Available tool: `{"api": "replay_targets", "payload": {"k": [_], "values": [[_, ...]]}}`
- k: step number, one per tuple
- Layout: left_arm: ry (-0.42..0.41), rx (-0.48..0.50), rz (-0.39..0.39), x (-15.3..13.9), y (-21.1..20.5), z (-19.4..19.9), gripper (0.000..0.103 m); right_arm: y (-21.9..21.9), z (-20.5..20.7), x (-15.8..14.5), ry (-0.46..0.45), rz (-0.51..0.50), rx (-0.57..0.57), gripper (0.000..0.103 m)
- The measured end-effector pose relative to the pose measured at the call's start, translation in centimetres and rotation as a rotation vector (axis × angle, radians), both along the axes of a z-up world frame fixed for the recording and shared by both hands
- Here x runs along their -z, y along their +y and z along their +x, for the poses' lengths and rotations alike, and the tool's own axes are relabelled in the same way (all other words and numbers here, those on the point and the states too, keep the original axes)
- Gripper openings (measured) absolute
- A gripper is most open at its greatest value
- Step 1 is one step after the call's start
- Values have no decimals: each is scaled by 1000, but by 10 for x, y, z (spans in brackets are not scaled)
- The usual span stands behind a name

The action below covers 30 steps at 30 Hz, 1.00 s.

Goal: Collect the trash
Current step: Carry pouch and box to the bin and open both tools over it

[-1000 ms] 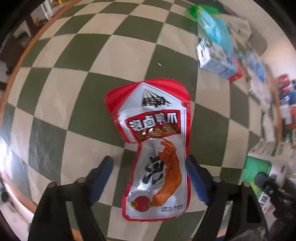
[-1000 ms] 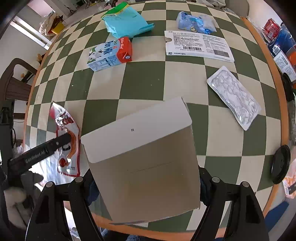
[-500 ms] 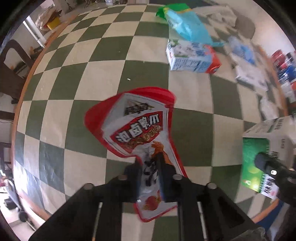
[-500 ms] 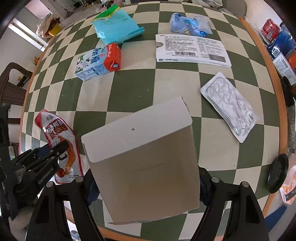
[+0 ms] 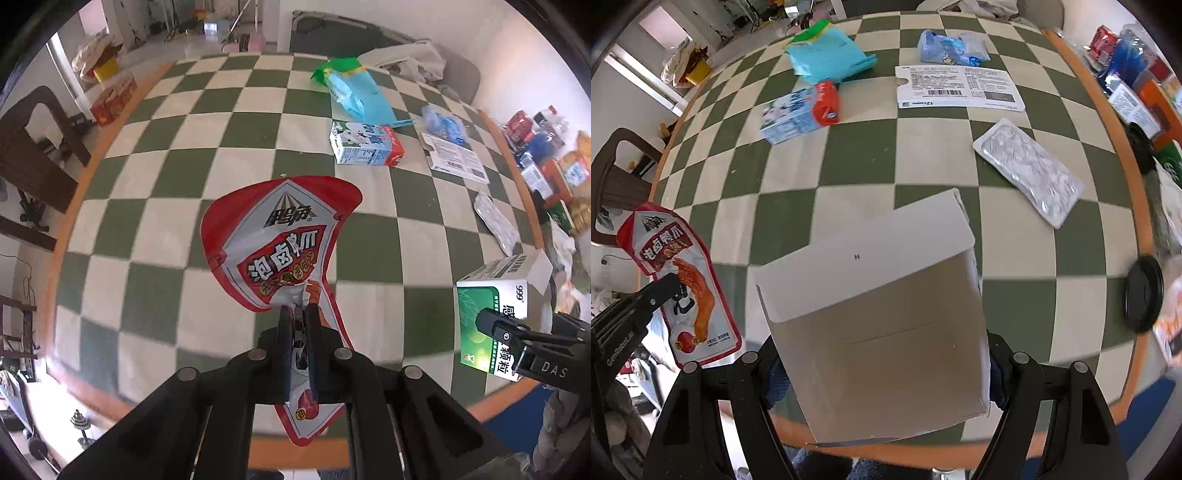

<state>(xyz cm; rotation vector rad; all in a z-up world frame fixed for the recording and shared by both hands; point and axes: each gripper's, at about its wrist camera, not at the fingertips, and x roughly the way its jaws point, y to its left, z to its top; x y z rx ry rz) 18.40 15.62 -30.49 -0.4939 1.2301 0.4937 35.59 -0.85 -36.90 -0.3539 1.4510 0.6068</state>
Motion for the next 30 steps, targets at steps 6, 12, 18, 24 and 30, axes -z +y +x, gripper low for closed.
{"api": "replay_targets", "payload": {"k": [6, 12, 18, 24, 30], "values": [[-46, 58, -19, -13, -22, -66, 4, -16, -87, -17, -41, 31, 28, 82], [-1, 118, -111, 12, -45, -151, 4, -53, -207, -3, 20, 38, 122, 82], [126, 111, -266, 105, -58, -197, 4, -88, -293, 81, 193, -21, 209, 82], [205, 44, -374, 248, -58, -203, 5, -105, -324, 215, 276, -57, 269, 82], [345, 77, -357, 396, -69, -202, 14, -99, -326, 370, 365, 0, 292, 89]]}}
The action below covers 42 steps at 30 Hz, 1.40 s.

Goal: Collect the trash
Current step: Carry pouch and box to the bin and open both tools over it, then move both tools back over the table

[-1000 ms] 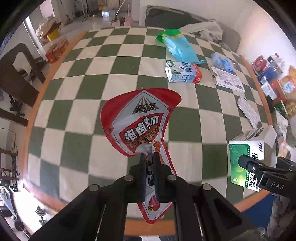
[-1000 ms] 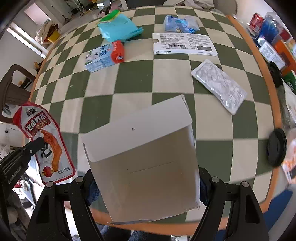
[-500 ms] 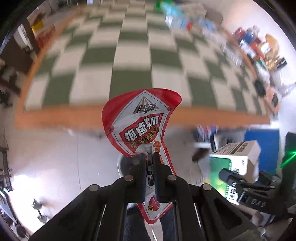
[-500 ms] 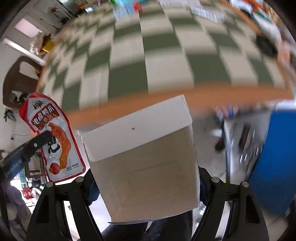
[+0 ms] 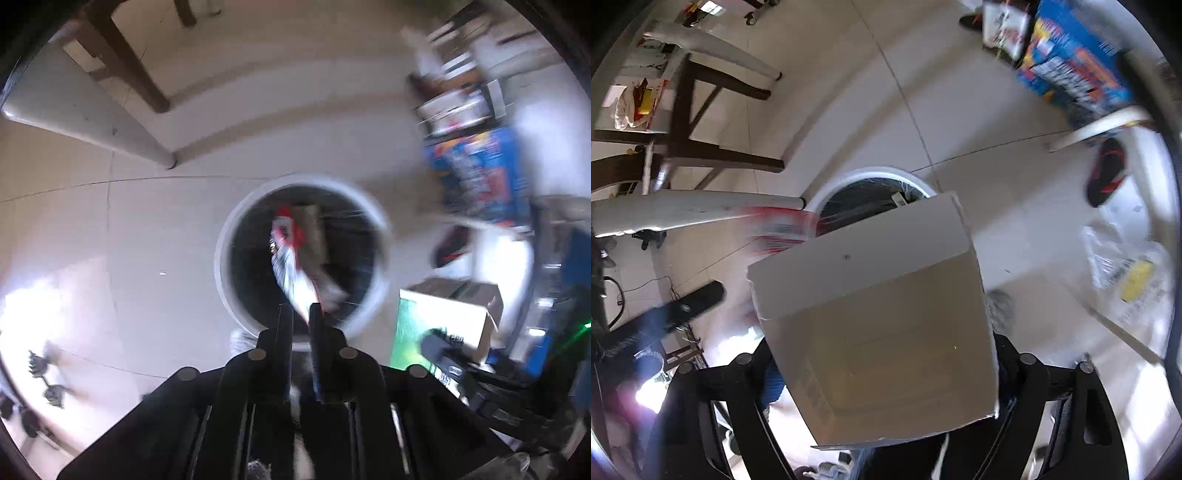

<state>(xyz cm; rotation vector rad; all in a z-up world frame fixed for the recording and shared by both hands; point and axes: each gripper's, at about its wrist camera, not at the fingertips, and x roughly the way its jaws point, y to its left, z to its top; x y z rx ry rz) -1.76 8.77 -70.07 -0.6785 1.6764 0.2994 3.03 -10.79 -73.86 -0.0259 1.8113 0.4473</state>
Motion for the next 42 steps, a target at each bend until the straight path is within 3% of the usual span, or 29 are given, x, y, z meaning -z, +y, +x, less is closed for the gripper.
{"api": "replay_targets", "payload": {"k": [2, 3, 4, 5, 10, 18, 28, 42], "values": [[6, 23, 62, 20, 0, -1, 45, 3, -2, 46, 20, -8, -31, 103], [-1, 35, 99, 24, 1, -2, 77, 6, -5, 59, 17, -19, -44, 103], [-12, 45, 131, 27, 1, -4, 98, 9, -8, 72, 5, -46, -72, 103], [-20, 46, 150, 30, 1, -6, 102, 9, -8, 79, -6, -59, -87, 103], [13, 50, 180, 30, -1, -19, 102, 12, -18, 94, -86, -168, -175, 103], [-2, 77, 237, -14, -10, -33, 102, 5, -21, 60, -137, -242, -194, 103], [-38, 24, 253, -107, -13, -48, 102, 8, -18, -48, -209, -219, -201, 103], [-73, 35, 189, -241, -31, -72, 102, 4, -41, -226, -243, -165, -215, 103]]}}
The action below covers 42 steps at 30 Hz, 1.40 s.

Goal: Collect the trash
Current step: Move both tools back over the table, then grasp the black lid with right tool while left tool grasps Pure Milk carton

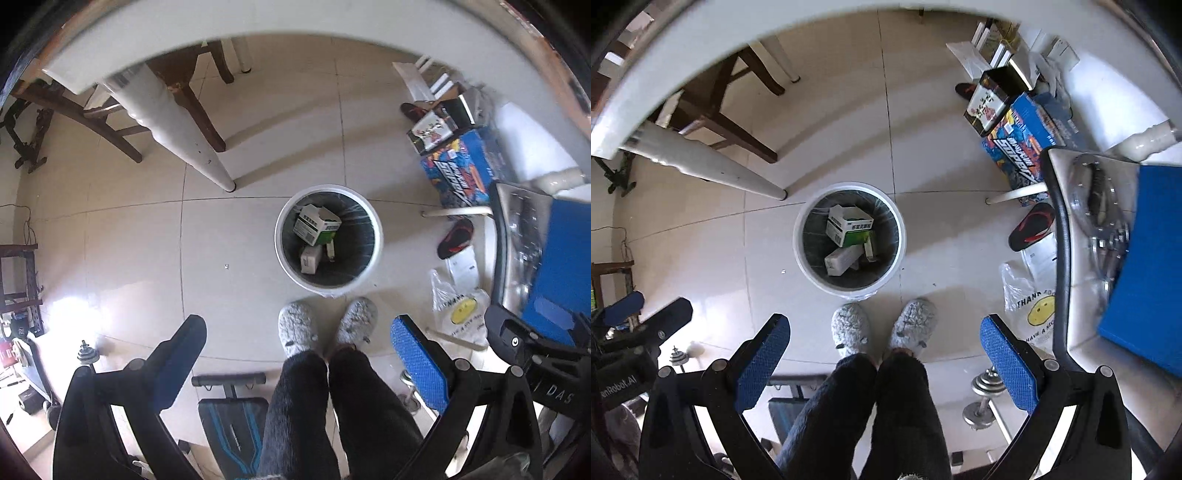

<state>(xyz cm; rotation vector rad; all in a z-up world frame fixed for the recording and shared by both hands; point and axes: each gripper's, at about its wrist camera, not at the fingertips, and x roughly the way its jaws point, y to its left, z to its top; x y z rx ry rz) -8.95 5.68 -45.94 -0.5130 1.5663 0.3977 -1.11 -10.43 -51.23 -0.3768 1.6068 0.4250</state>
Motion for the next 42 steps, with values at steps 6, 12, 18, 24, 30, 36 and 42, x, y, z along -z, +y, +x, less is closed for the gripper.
{"api": "replay_targets", "payload": {"k": [6, 12, 18, 24, 30, 36, 42], "values": [[-51, -3, 15, -63, 0, -6, 102, -2, -8, -71, 1, 34, 14, 103], [-217, 16, 160, -156, 12, 17, 102, 3, -5, -146, 11, 146, 57, 103], [-332, 12, 345, -223, 40, 77, 102, 3, 55, -231, -88, 261, 162, 103], [-345, 20, 389, -230, 52, 168, 103, -33, 159, -274, -190, 256, 329, 103], [-263, 48, 442, -205, 44, 273, 103, -98, 289, -245, -182, 226, 567, 103], [-125, 75, 429, -147, 38, 381, 103, -149, 420, -173, -140, 133, 731, 103], [-34, 67, 407, -105, 42, 444, 103, -175, 504, -116, -111, 55, 842, 103]]}}
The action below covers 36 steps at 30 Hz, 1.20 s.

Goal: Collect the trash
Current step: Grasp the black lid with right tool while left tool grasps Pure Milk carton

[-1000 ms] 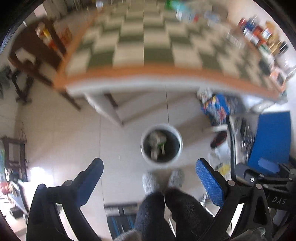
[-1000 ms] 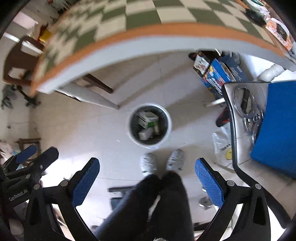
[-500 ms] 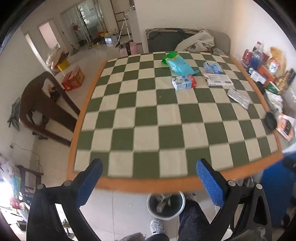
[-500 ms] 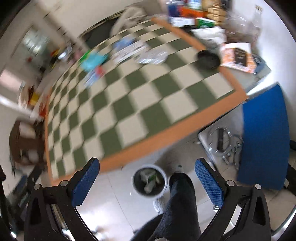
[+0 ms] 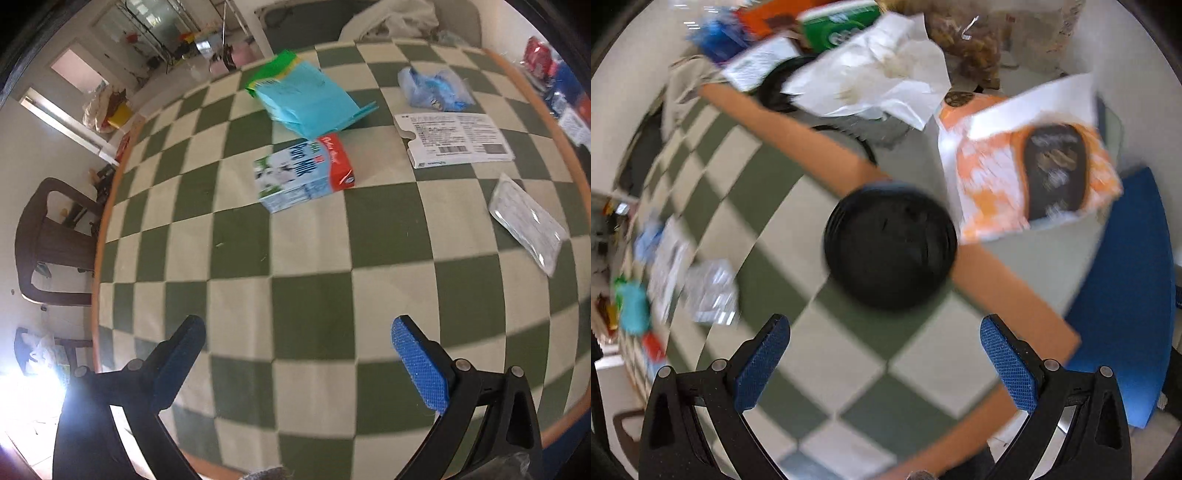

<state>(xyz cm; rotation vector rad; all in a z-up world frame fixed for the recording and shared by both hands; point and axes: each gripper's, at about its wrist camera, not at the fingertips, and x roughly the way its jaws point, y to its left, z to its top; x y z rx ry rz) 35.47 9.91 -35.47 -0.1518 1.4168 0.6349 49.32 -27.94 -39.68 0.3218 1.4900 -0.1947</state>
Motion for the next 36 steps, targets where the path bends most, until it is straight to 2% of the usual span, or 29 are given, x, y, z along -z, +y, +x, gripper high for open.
{"api": "replay_targets", "payload": {"k": [5, 8, 10, 12, 14, 18, 21, 24, 26, 28, 34, 36], "values": [[36, -27, -12, 15, 18, 23, 103, 1, 37, 38, 27, -76, 21, 103], [45, -24, -12, 14, 33, 27, 103, 13, 42, 42, 2, -144, 16, 92], [32, 21, -17, 10, 41, 32, 103, 24, 41, 40, -16, -136, -8, 90], [14, 137, 4, 5, 46, 38, 103, 40, 37, 37, -18, -112, -53, 89], [21, 309, 60, 4, 46, 47, 103, 67, 28, 35, -20, -73, -141, 89], [133, 593, 94, 25, 45, 67, 103, 125, 21, 44, 21, -3, -331, 89], [213, 731, 93, 47, 45, 84, 103, 159, 27, 51, 35, 5, -415, 90], [246, 778, 64, 59, 46, 97, 100, 185, 36, 54, 34, -23, -489, 90], [251, 794, 41, 64, 45, 105, 86, 198, 42, 54, 35, -31, -519, 90], [236, 791, -9, 62, 46, 111, 65, 204, 47, 54, 26, -37, -536, 90], [225, 767, -56, 58, 45, 110, 62, 213, 65, 53, 33, -23, -533, 90], [219, 720, -82, 54, 41, 103, 62, 208, 63, 50, 30, -21, -536, 90]]}}
